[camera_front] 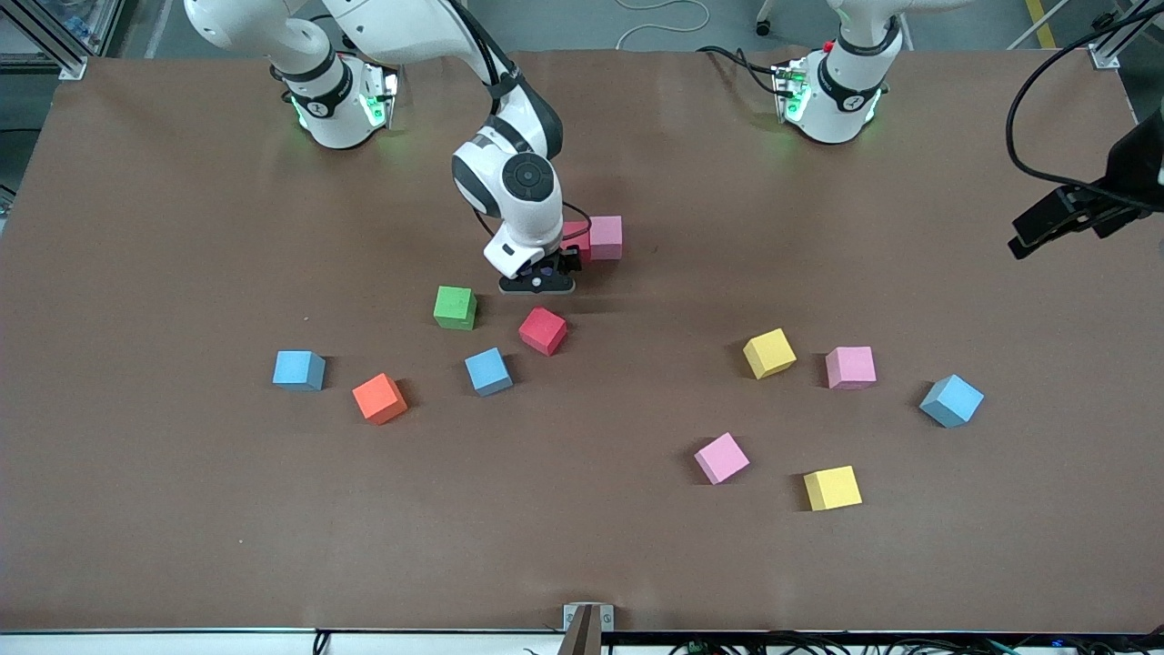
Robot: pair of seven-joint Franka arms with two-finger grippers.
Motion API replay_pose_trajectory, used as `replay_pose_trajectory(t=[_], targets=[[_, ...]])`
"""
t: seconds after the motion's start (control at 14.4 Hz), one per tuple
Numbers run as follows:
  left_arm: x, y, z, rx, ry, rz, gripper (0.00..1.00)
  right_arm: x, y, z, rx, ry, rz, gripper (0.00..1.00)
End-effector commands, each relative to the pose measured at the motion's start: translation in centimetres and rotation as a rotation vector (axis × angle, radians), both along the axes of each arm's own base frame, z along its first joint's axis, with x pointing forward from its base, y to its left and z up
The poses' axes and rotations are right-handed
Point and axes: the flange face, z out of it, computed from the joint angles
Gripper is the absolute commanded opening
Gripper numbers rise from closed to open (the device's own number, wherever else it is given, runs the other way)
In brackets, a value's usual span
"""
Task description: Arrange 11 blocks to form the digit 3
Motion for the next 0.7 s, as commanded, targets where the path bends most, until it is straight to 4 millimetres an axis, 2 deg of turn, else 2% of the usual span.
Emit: replay_pose_trajectory(t=[0.0, 0.28, 0.63], targets=[[-1.1, 0.3, 0.7, 0.020, 0.024, 0.002, 1.00, 0.5, -0.6, -0.1, -0.028, 0.022, 0.033, 1.00], [-1.1, -1.0, 0.4, 0.022, 0.032, -0.020, 1.00, 0.6, -0.8, 0.3, -0.037, 0.033, 0.036, 1.00], [-1.1, -1.1, 0.4, 0.022, 0.031, -0.028, 1.00, 0.6, -0.7, 0.4, -0.036, 0.031, 0.024, 1.00]])
